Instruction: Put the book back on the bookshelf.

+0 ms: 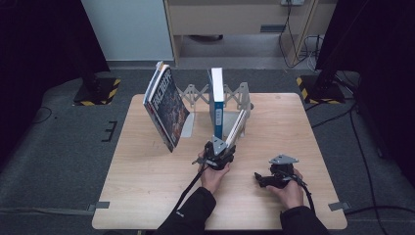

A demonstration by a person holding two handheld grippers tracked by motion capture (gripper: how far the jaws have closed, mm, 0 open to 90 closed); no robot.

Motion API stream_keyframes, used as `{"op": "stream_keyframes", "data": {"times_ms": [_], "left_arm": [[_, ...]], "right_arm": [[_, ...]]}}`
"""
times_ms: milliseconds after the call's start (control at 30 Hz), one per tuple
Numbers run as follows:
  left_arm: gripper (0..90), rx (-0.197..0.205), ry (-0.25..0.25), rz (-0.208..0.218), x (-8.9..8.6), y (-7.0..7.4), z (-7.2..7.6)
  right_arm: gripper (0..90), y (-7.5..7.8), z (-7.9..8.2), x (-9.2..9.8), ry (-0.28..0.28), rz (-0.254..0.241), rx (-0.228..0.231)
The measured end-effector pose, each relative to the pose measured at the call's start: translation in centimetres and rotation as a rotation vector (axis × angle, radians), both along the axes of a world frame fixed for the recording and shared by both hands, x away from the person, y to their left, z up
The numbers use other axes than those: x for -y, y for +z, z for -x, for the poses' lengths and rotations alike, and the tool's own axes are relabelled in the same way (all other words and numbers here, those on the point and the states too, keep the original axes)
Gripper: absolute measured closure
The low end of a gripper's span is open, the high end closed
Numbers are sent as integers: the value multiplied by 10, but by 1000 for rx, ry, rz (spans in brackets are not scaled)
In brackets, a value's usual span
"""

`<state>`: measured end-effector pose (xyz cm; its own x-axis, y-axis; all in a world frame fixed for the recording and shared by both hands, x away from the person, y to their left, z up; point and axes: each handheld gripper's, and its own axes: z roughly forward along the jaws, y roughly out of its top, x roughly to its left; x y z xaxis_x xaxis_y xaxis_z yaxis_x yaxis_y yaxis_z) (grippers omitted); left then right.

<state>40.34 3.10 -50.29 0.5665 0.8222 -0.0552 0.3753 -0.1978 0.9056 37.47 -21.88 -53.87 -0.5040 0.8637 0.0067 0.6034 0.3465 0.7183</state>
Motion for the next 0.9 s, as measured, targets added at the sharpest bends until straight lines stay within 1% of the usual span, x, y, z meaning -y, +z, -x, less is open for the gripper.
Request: {"op": "stream_keyframes", "data": {"times_ms": [33, 167, 267, 333, 433, 567, 600, 767, 867, 900], "left_arm": [[638, -2, -9, 10, -5, 1, 4], [662, -10, -27, 16, -10, 2, 9], [670, -14, -34, 17, -11, 3, 10], [676, -24, -30, 31, -12, 3, 9], [683, -31, -21, 49, -10, 2, 5], [674, -35, -24, 46, -4, 3, -3], [669, -35, -22, 54, -2, 3, -5], [651, -30, -29, 39, 8, 6, -16], [642, -33, -37, 52, 8, 5, -21], [638, -34, -44, 47, 7, 4, -21]], "right_arm": [[73, 0, 0, 0, 0, 0, 1], [73, 0, 0, 0, 0, 0, 1], [73, 0, 0, 0, 1, 1, 1], [73, 0, 0, 0, 1, 1, 1], [72, 0, 0, 0, -1, -1, -1], [71, 0, 0, 0, -1, 0, -2], [71, 0, 0, 0, -2, 0, -2], [70, 0, 0, 0, -2, 0, -2], [69, 0, 0, 0, -2, -1, -3], [69, 0, 0, -1, -2, -1, -3]]}}
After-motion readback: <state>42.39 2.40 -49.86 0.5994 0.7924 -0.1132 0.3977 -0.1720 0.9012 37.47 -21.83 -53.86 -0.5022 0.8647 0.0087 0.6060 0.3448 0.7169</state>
